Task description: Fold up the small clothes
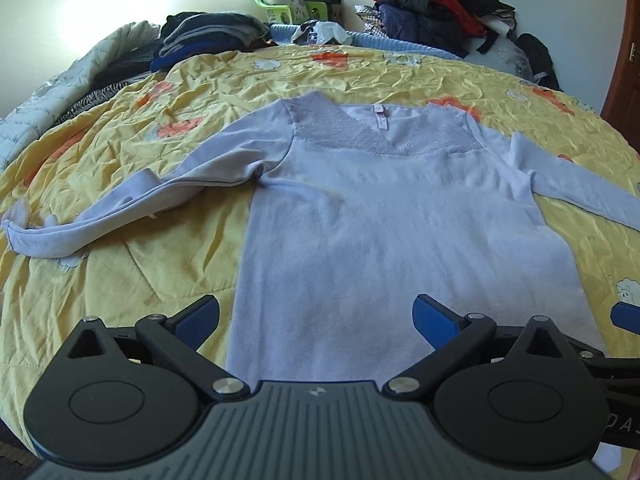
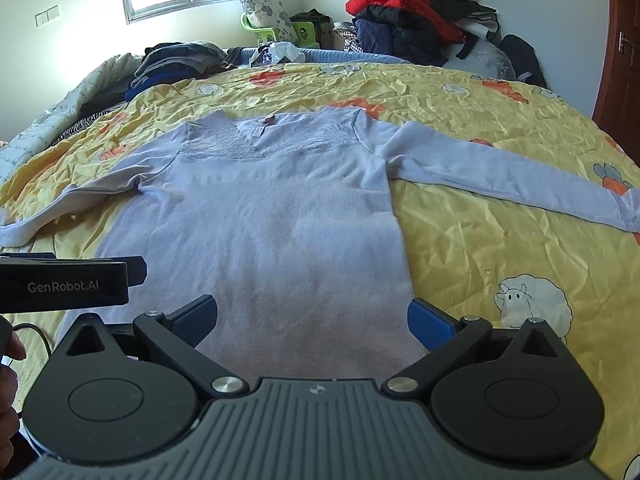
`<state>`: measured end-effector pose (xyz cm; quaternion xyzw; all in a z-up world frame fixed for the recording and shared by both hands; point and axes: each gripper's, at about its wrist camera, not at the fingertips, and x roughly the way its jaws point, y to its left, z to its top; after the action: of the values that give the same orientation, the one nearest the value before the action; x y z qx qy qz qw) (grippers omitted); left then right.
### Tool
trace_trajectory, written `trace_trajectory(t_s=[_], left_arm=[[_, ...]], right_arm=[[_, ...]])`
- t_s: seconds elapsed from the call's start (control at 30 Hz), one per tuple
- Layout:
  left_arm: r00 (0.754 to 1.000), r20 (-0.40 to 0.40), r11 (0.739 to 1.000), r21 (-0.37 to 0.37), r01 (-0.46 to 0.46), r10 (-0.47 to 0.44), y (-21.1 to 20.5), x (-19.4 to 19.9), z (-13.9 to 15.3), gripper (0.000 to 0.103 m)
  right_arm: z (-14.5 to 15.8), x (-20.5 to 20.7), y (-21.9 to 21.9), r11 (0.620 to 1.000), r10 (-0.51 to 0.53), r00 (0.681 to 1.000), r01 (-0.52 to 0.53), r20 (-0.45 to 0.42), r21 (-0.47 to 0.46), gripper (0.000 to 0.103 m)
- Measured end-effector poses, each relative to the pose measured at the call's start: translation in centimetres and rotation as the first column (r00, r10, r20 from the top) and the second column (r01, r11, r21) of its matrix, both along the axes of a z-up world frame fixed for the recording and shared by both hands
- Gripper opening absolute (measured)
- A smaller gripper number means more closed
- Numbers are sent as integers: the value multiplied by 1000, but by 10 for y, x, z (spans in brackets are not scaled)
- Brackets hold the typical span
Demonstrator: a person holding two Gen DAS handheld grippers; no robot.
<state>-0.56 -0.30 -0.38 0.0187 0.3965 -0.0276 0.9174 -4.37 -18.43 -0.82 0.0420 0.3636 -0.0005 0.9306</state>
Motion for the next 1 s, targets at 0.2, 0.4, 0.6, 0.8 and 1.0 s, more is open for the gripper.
trace_trajectory(t_s=[0.2,0.4,0.6,0.8,1.0], left_arm=[[1000,9,1000,25,-16,16,0,-1,0,103],[1000,8,1000,25,-18,18,2,-1,1,103],[1000,11,999,35,-15,14,0,-2,1,103],[1000,13,998,54,-9,8,-3,-1,0,103],[1000,20,997,74,-12,10,-4,-1,0,103]], right_arm=[[-2,1,0,1000,-7,1000,7,-9,-2,103],[-2,2,0,1000,-3,1000,3,-11,-6,103],[-3,2,0,1000,-4,1000,4,-15,-3,103],[-3,2,-1,1000,-3,1000,3,-13,4,103],[-2,3,-1,1000,-8,1000,8,-16,11,103]])
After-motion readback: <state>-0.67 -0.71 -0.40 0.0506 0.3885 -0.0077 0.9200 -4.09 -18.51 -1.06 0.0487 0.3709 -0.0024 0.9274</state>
